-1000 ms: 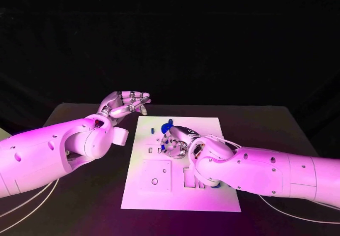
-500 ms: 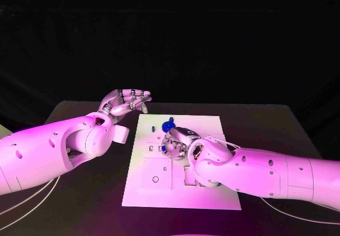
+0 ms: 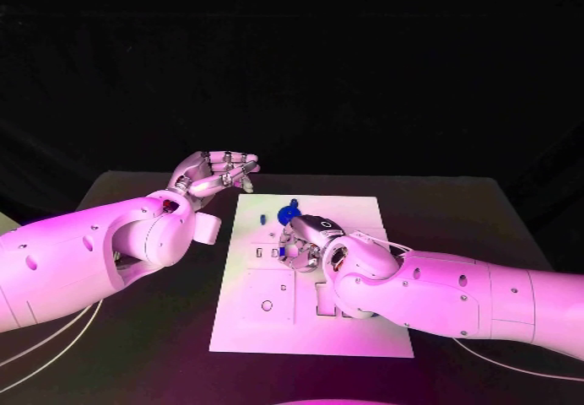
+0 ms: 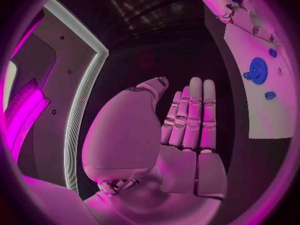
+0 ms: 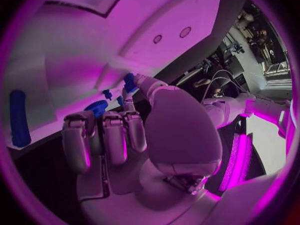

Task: Assemble the parts on the task board

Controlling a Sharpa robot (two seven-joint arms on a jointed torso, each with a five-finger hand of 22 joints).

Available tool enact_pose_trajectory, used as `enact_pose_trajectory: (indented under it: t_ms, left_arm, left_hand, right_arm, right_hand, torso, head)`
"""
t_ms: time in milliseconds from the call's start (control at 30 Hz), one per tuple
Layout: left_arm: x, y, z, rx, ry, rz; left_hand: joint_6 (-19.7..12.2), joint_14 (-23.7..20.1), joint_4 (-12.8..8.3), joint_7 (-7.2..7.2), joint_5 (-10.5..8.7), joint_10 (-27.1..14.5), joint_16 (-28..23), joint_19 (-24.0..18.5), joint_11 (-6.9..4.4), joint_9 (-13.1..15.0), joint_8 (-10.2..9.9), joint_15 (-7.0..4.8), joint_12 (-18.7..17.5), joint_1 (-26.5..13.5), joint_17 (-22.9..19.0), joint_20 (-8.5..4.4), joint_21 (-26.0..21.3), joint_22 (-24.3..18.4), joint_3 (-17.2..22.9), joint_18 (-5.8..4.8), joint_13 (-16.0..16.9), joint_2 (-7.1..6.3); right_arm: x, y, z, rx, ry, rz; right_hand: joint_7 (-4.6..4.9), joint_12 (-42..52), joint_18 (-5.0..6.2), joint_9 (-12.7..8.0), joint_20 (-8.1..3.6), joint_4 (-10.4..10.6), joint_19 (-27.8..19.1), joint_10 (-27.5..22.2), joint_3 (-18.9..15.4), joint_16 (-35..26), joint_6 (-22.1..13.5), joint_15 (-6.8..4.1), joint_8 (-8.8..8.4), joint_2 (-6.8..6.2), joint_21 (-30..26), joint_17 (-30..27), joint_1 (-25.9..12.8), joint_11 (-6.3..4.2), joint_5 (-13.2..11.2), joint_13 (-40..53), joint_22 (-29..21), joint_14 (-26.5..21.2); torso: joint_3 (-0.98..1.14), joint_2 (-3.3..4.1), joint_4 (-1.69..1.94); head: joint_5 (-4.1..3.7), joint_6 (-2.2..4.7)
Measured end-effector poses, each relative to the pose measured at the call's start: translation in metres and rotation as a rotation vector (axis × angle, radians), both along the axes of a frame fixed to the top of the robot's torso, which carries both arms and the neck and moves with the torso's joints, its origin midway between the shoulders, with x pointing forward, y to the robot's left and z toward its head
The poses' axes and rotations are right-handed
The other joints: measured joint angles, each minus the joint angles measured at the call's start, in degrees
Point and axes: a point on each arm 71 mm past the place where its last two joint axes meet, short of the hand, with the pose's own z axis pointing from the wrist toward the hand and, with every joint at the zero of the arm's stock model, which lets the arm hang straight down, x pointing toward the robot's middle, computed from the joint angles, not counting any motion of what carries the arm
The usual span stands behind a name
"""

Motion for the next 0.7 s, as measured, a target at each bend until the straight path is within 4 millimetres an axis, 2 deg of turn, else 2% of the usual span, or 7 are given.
enact_pose_trajectory:
  t_ms: [367,433,700]
  left_arm:
    - [0.0000,0.0001,-0.0003,0.001,0.003,-0.001]
    - [0.0000,0.0002,-0.0003,0.001,0.004,-0.001]
    - [0.0000,0.0006,-0.0004,0.001,0.005,-0.001]
  left_hand:
    - [0.0,0.0,0.2,0.00,0.00,0.0,0.0,0.0,0.00,0.0,0.0,0.00,0.0,0.0,0.0,0.00,0.0,0.0,0.2,0.00,0.0,0.00]
    - [0.0,0.0,0.2,0.00,0.00,0.0,0.0,0.0,0.00,0.0,0.0,0.00,0.0,0.0,0.0,0.00,0.0,0.0,0.2,0.00,0.0,0.00]
    - [0.0,0.0,0.2,0.00,0.00,0.0,0.0,0.0,0.00,0.0,0.0,0.00,0.0,0.0,0.0,0.00,0.0,0.1,0.2,0.00,0.0,0.00]
  right_arm:
    - [0.0016,0.0002,-0.0015,-0.011,-0.013,0.000]
    - [0.0018,0.0000,-0.0017,-0.012,-0.014,-0.001]
    - [0.0021,-0.0003,-0.0019,-0.015,-0.017,0.000]
  right_hand:
    - [0.00,-0.2,0.00,0.0,0.00,0.2,0.0,0.0,-0.2,0.0,0.0,0.00,0.02,-0.22,-0.3,0.0,-0.2,0.00,0.0,0.0,0.0,0.0]
    - [0.00,-0.2,0.00,0.1,0.00,0.2,0.0,0.0,-0.2,0.0,0.0,0.00,0.03,-0.67,-0.3,0.0,-0.7,0.00,0.0,0.0,0.0,0.0]
    - [0.28,-0.4,0.00,0.0,0.00,0.4,0.0,0.0,-0.4,0.0,-0.7,0.00,0.10,-0.97,-0.5,0.0,-1.0,0.00,0.0,0.0,0.0,0.0]
  torso:
    - [-0.02,-0.02,-0.03]
    - [-0.04,-0.03,-0.03]
    - [-0.05,-0.06,-0.03]
  head:
    - [0.20,-0.08]
    - [0.23,-0.09]
    - [0.27,-0.10]
